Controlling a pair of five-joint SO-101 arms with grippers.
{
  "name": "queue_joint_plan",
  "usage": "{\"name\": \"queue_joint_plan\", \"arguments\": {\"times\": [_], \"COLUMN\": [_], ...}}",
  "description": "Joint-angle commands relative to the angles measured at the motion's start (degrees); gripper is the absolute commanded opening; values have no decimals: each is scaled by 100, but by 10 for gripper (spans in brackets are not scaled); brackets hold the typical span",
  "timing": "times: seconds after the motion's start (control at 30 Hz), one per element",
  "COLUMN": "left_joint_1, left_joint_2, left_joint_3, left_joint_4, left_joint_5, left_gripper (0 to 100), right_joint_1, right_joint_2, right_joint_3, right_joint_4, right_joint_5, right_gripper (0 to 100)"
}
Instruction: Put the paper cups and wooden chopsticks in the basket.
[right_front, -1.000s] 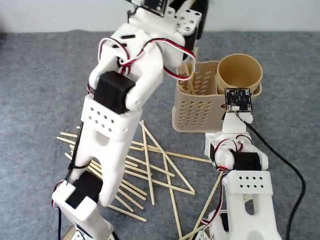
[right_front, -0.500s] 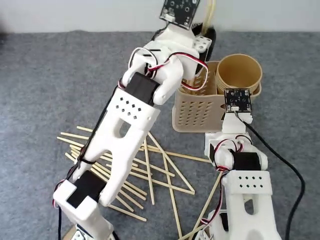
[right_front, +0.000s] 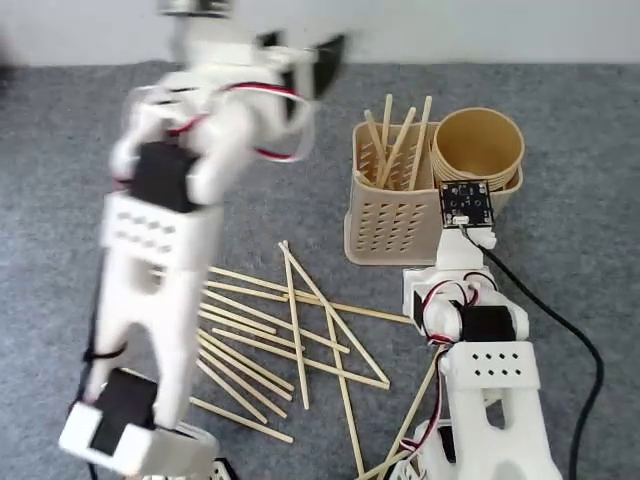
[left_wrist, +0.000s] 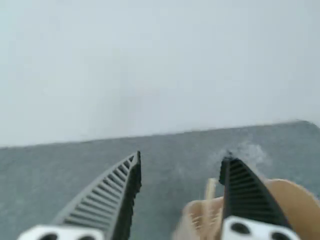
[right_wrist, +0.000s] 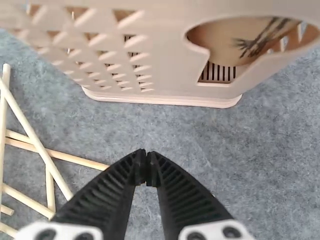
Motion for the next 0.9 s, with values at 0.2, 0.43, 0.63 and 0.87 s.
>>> {"name": "queue_joint_plan", "arguments": {"times": [0.2,0.43,0.63,0.87], "left_joint_1": [-2690,-4668,-5864,-6593], "left_joint_2": [-580,-615,-589,-615], "left_joint_3": [-277,233,1446,2563], "left_joint_4": [2224,2875,2796,2242], "left_joint_5": [-545,-1327,-1996,-2409], "left_gripper": [253,253,253,252], "right_joint_1": [-136,-796,-1868,-3160], "right_joint_2": [-110,-57,602,2844], "right_joint_3": [-53,-316,-2084,-4088], "right_joint_4": [-207,-110,1138,2176], "right_joint_5": [308,1538,1565,1574], "right_gripper": [9,9,15,69]}}
